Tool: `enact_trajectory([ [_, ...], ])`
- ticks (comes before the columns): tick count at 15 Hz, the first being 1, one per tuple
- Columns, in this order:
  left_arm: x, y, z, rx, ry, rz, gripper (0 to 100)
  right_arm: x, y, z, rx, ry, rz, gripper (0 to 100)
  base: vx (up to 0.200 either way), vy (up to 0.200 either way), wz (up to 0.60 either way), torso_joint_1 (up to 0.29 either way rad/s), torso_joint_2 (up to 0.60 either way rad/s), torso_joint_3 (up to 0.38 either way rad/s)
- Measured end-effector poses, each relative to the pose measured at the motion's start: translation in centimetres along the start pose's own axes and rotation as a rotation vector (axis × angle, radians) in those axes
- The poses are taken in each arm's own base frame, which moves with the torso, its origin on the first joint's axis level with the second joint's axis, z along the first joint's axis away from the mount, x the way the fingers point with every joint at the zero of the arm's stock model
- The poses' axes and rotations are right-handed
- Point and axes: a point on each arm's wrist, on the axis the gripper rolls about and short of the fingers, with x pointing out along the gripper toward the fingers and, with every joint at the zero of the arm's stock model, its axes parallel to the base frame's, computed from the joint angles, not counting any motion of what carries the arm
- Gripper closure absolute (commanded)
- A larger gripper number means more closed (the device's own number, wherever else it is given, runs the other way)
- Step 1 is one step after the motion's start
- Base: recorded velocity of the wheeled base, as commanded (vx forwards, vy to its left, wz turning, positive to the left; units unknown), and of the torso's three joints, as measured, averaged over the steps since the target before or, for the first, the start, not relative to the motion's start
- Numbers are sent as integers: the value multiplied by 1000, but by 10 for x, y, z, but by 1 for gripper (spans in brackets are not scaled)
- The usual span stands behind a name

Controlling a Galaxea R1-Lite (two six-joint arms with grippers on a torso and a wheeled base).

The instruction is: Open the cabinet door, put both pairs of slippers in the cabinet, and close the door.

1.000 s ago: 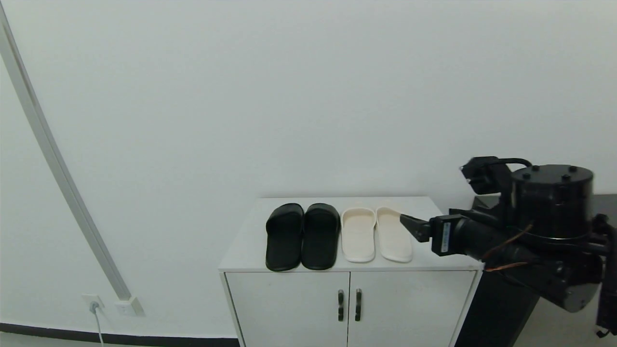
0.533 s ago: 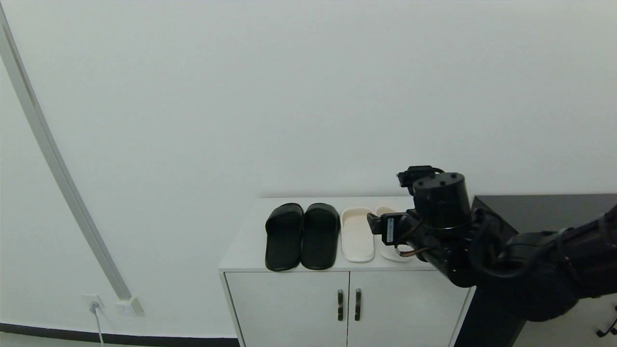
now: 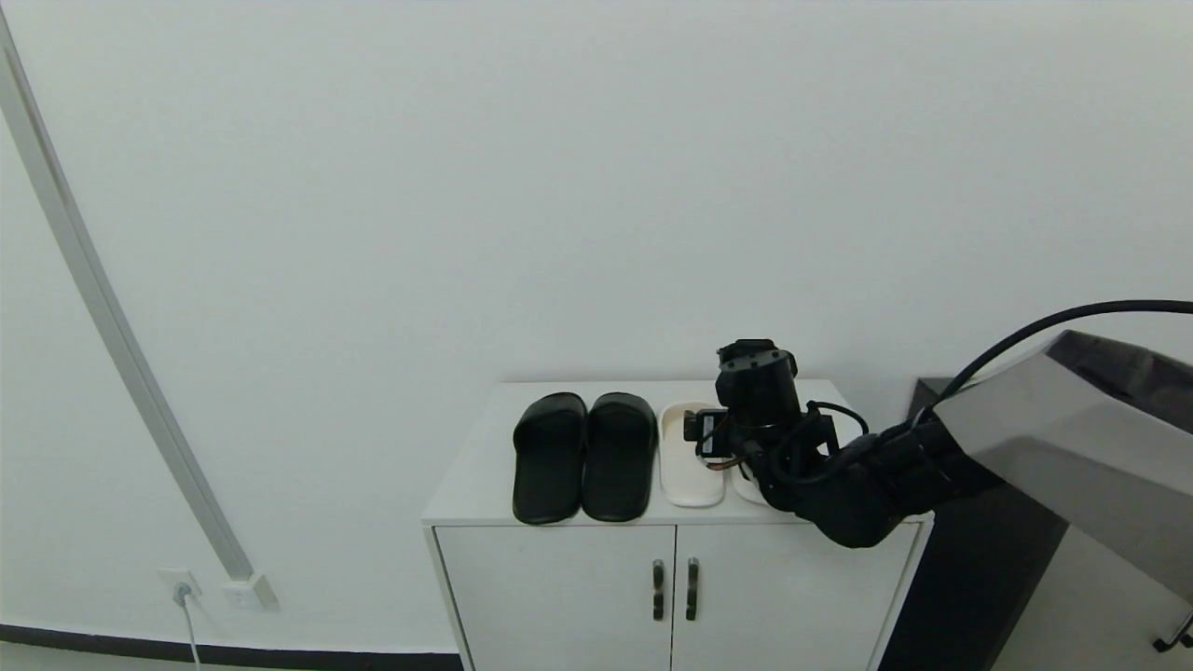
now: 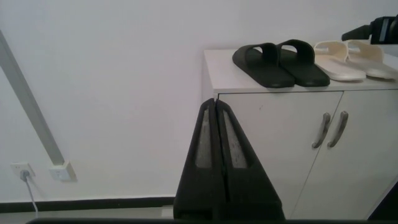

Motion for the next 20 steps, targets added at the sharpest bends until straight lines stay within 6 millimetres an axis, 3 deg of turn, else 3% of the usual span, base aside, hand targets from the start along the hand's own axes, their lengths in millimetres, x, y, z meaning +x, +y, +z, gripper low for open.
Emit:
enact_trajectory([
  [9,0,0,0,-1,0,0,100,61,-6,-19,17,-3,-53,0,0,0,0,0,0,0],
  [13,0,0,0,-1,0,0,100,78,-9,-22,14,-12,-69,0,0,0,0,0,0,0],
  [14,0,0,0,-1,0,0,100,80,-10,-23,13,-11,-72,100,0,0,0,0,0,0],
  [20,0,0,0,-1,0,1,100,84,-11,-25,13,-12,-81,100,0,0,0,0,0,0],
])
